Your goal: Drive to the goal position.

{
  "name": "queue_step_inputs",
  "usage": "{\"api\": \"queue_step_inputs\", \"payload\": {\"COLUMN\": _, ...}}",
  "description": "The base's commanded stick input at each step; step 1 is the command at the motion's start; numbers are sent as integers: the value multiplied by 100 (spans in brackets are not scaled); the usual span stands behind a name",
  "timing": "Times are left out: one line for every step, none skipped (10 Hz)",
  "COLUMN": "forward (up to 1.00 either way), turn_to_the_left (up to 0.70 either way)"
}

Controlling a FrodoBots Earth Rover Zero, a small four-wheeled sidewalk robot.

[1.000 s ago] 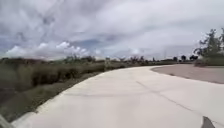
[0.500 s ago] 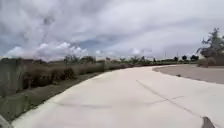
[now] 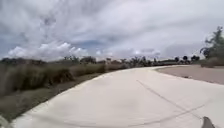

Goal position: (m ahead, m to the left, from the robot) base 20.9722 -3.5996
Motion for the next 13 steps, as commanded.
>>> {"api": "queue_step_inputs", "payload": {"forward": 85, "turn_to_the_left": 0}}
{"api": "queue_step_inputs", "payload": {"forward": 85, "turn_to_the_left": 0}}
{"api": "queue_step_inputs", "payload": {"forward": 85, "turn_to_the_left": 0}}
{"api": "queue_step_inputs", "payload": {"forward": 85, "turn_to_the_left": 0}}
{"api": "queue_step_inputs", "payload": {"forward": 85, "turn_to_the_left": 0}}
{"api": "queue_step_inputs", "payload": {"forward": 85, "turn_to_the_left": 0}}
{"api": "queue_step_inputs", "payload": {"forward": 85, "turn_to_the_left": 0}}
{"api": "queue_step_inputs", "payload": {"forward": 85, "turn_to_the_left": 0}}
{"api": "queue_step_inputs", "payload": {"forward": 85, "turn_to_the_left": 0}}
{"api": "queue_step_inputs", "payload": {"forward": 85, "turn_to_the_left": 0}}
{"api": "queue_step_inputs", "payload": {"forward": 85, "turn_to_the_left": 0}}
{"api": "queue_step_inputs", "payload": {"forward": 85, "turn_to_the_left": 0}}
{"api": "queue_step_inputs", "payload": {"forward": 85, "turn_to_the_left": 0}}
